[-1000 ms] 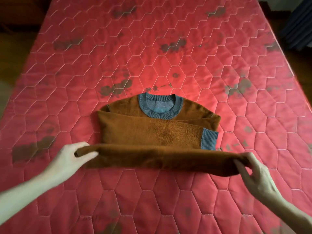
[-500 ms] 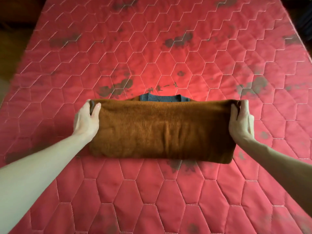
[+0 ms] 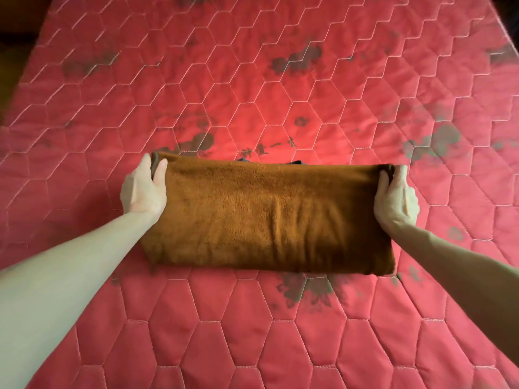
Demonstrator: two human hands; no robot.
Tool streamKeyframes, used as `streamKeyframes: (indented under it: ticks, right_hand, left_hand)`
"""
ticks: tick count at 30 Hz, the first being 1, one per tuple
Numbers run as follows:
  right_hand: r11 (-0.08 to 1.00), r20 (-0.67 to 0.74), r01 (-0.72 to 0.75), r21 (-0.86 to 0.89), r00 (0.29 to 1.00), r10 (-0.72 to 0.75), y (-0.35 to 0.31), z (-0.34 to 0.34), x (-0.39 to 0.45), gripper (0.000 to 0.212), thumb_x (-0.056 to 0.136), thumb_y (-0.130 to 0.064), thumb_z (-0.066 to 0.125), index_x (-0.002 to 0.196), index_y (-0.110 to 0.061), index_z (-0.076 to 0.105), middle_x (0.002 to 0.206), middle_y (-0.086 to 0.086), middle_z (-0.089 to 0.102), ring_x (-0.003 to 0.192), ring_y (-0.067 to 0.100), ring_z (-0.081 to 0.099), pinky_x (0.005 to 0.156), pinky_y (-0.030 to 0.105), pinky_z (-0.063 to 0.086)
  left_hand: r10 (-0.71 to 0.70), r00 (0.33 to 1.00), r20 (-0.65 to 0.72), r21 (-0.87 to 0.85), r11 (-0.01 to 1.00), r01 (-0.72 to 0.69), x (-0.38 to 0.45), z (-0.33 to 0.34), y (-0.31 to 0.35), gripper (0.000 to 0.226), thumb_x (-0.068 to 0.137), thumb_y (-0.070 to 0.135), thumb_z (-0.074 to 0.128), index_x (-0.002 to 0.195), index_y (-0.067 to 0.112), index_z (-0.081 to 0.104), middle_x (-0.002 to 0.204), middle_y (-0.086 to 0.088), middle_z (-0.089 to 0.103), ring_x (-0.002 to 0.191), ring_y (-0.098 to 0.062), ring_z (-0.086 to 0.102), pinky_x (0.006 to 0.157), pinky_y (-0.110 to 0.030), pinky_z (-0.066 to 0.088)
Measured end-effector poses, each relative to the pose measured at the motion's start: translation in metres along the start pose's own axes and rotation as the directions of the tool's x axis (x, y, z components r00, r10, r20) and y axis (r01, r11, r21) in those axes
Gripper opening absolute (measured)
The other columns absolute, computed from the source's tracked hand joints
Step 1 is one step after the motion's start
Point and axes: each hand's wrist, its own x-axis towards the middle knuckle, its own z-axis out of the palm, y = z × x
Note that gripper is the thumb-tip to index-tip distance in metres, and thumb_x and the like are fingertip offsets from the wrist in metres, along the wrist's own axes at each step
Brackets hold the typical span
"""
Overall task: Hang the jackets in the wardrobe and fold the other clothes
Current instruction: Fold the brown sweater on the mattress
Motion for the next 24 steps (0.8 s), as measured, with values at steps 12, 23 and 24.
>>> streamKeyframes:
  ticks: [12,23,24]
  right_hand:
    - [0.991,-0.010,-0.024,-0.135,1.000,0.023,-0.005,0.024,0.020,0.032,0.111,-0.039,0.033,0.121,-0.009,0.041,0.104,0.036,0.066,0.099,0.055,0.062,0.075,0.046,0.033]
    - [0.854,-0.001,0.516,-0.061,0.856,-0.517,-0.044,0.019,-0.010,0.051,0.102,-0.026,0.044,0.153,-0.017,0.043,0.156,0.013,0.043,0.146,0.036,0.037,0.117,0.052,0.031]
    - [0.769,0.065,0.637,-0.058,0.771,-0.634,-0.057,0.022,-0.023,0.051,0.104,-0.031,0.042,0.153,-0.019,0.045,0.159,0.010,0.042,0.150,0.034,0.035,0.119,0.051,0.031]
  left_hand:
    - [-0.177,0.981,0.076,-0.010,0.984,0.178,0.024,0.032,-0.009,0.044,0.103,0.044,0.054,0.077,0.009,0.046,0.071,-0.006,0.052,0.082,-0.039,0.056,0.066,-0.040,0.036]
    - [0.540,0.809,0.232,0.183,0.792,-0.582,-0.040,0.026,0.016,0.050,0.098,0.046,0.043,0.133,0.015,0.059,0.140,-0.006,0.055,0.132,-0.033,0.049,0.109,-0.050,0.038]
    - [0.575,0.757,0.310,0.175,0.748,-0.640,-0.055,0.033,0.022,0.056,0.100,0.050,0.040,0.141,0.016,0.057,0.150,-0.006,0.052,0.143,-0.031,0.043,0.117,-0.049,0.032]
